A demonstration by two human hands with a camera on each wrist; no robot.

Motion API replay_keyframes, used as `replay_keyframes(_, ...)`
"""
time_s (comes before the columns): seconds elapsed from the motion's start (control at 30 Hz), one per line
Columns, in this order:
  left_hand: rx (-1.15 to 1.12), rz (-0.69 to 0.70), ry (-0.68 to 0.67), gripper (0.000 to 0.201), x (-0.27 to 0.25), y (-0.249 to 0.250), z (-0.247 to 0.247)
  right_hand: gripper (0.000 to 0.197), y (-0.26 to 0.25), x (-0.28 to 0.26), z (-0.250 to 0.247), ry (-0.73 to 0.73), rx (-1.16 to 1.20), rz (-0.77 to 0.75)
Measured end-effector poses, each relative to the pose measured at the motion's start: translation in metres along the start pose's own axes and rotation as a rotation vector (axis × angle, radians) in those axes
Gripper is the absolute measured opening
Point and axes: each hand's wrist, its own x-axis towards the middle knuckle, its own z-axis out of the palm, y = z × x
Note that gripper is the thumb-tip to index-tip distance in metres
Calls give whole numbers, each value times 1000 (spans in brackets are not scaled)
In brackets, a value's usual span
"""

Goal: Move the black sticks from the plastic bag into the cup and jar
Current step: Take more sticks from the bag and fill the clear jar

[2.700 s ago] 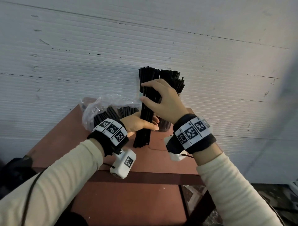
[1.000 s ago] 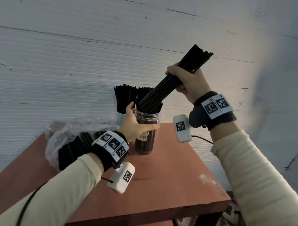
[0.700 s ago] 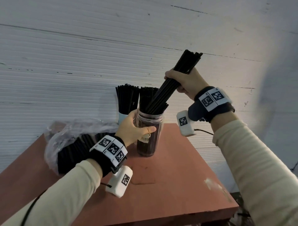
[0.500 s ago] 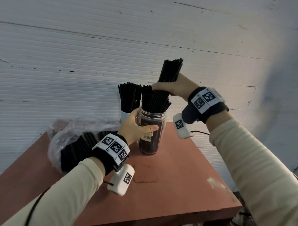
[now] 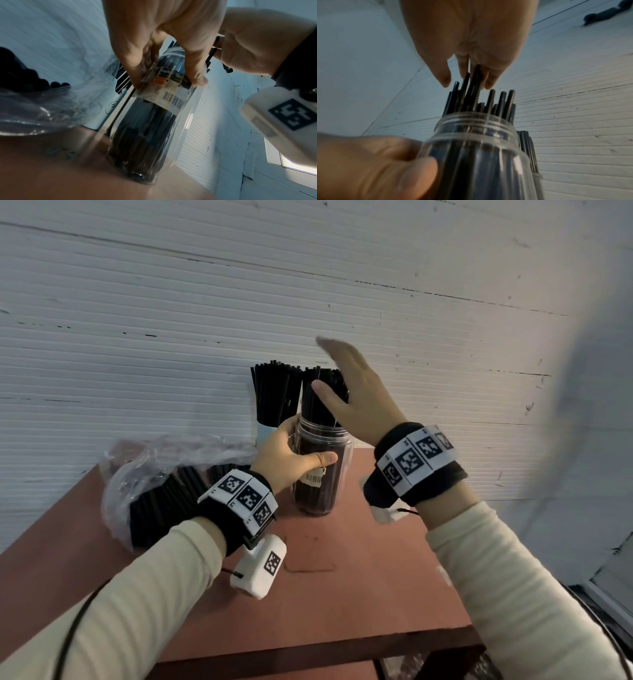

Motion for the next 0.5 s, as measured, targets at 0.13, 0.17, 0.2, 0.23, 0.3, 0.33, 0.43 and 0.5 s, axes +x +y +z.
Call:
replay_keyframes(0.13,20,-6,-5,79,-1,1,-1,38,2,-7,12,-86,-84,42)
replay_keyframes(0.17,24,-9,-4,79,-2,3,-1,40,2,-8,12,-69,-80,30)
replay_keyframes(0.2,29,-12,-4,79,-2,3,-1,43,1,-8,11,-41,-81,3)
replay_keyframes(0.23,34,-14,-3,78,-3,4,0,45,1,-8,11,-20,-89,-21)
replay_keyframes(0.3,42,-16,-4,79,-4,6,0,46,-2,-9,10,-41,-121,-28)
replay_keyframes(0.33,48,-15,-3,81,-5,8,0,44,-3,-9,11,-76,-150,-15)
replay_keyframes(0.43,42,-35,-18,86,-6,10,1,42,-3,-14,13,-135,-237,6)
replay_keyframes(0.5,24,-50,-35,87,-7,11,2,44,-2,-13,13,-134,-229,13)
